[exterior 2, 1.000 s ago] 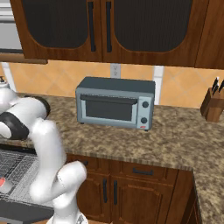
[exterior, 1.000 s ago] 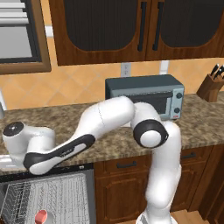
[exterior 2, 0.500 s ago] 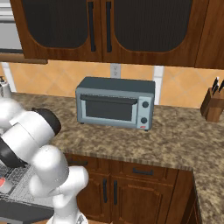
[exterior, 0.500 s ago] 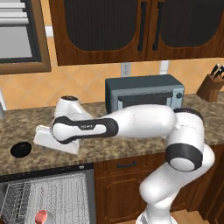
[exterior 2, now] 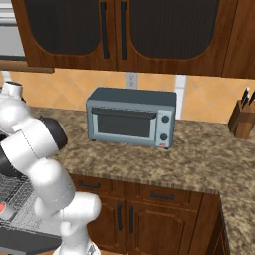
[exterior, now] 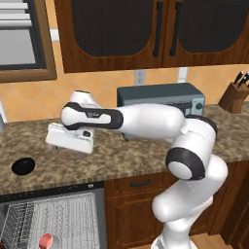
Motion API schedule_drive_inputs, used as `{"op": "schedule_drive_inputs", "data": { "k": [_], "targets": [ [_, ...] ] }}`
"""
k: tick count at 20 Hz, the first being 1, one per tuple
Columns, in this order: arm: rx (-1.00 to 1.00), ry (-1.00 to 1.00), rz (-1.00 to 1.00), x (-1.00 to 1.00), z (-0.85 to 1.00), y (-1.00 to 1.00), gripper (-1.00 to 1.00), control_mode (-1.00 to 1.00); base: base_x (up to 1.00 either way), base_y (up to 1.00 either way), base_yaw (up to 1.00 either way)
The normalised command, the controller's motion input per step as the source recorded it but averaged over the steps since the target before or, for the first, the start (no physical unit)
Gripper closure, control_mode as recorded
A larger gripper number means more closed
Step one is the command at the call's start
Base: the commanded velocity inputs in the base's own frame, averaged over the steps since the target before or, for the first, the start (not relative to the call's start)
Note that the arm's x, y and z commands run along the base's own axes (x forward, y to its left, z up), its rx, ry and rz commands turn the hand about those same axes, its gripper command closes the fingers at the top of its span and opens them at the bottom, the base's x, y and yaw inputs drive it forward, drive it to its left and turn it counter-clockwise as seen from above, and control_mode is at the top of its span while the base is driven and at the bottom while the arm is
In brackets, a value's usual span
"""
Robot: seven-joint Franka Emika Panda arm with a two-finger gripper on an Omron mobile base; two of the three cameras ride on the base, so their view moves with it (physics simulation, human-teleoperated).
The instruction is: Pick up the cup and bowl from the counter, place them in the dishwasher, and close the dishwasher door.
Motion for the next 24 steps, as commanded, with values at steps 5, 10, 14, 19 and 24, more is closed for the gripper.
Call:
{"op": "schedule_drive_inputs", "data": {
  "k": [5, 10, 14, 19, 24],
  "targets": [
    [-0.14, -0.10, 0.11, 0.61, -0.02, 0.22, -1.00, -1.00, 0.00, 0.00, 0.00],
    [-0.06, -0.02, 0.01, 0.53, -0.04, 0.53, -1.00, -1.00, 0.00, 0.00, 0.00],
    [-0.08, -0.07, 0.00, 0.43, -0.09, 0.52, -1.00, -1.00, 0.00, 0.00, 0.00],
    [-0.13, -0.06, 0.00, 0.47, -0.30, 0.58, -1.00, -1.00, 0.00, 0.00, 0.00],
    [-0.05, -0.09, 0.00, 0.34, -0.22, 0.55, -1.00, -1.00, 0.00, 0.00, 0.00]
  ]
}}
